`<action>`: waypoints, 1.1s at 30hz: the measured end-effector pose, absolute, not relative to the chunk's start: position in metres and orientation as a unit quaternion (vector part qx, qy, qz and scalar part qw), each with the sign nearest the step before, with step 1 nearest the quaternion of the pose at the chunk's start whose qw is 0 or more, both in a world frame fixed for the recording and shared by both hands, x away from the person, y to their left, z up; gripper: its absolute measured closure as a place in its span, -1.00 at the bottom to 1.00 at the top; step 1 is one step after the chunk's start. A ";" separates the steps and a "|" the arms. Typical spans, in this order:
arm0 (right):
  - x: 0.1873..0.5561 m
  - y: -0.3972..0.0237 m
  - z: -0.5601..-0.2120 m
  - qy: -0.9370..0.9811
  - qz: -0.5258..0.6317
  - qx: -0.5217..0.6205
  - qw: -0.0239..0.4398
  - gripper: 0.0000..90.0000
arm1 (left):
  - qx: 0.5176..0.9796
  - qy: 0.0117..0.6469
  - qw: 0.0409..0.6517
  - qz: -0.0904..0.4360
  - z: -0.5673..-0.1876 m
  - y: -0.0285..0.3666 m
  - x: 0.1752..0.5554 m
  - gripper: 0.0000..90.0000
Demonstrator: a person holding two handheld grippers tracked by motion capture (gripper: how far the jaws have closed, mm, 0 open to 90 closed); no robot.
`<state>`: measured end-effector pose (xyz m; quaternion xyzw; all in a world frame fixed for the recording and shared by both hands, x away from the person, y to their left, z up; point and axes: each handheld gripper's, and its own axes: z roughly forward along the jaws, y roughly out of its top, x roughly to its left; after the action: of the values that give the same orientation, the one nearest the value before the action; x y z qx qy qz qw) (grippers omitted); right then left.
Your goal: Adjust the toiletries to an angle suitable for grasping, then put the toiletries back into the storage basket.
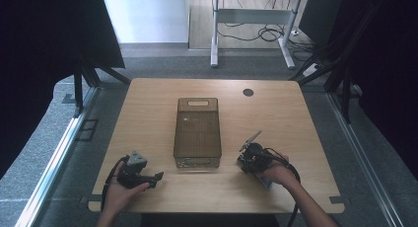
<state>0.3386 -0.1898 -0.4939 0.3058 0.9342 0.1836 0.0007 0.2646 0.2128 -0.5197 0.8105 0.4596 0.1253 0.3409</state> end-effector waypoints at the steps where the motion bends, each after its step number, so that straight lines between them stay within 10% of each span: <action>1: 0.340 -0.190 -0.494 0.932 0.186 0.311 0.002 1.00 | 0.811 0.460 0.341 0.125 -0.520 0.212 0.265 -0.54; 14: 0.336 -0.199 -0.478 0.915 0.234 0.328 0.027 0.87 | 0.812 0.459 0.338 0.123 -0.521 0.212 0.265 -0.54; 24: 0.324 -0.211 -0.464 0.895 0.239 0.367 0.087 0.11 | 0.814 0.455 0.338 0.123 -0.521 0.208 0.264 -0.54; 33: 0.328 -0.221 -0.462 0.887 0.206 0.402 0.091 0.00 | 0.816 0.452 0.338 0.123 -0.520 0.206 0.263 -0.54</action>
<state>0.3277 -0.2209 -0.4615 0.4025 0.8874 0.2056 0.0913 0.2632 0.2064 -0.5199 0.8165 0.4521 0.1226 0.3376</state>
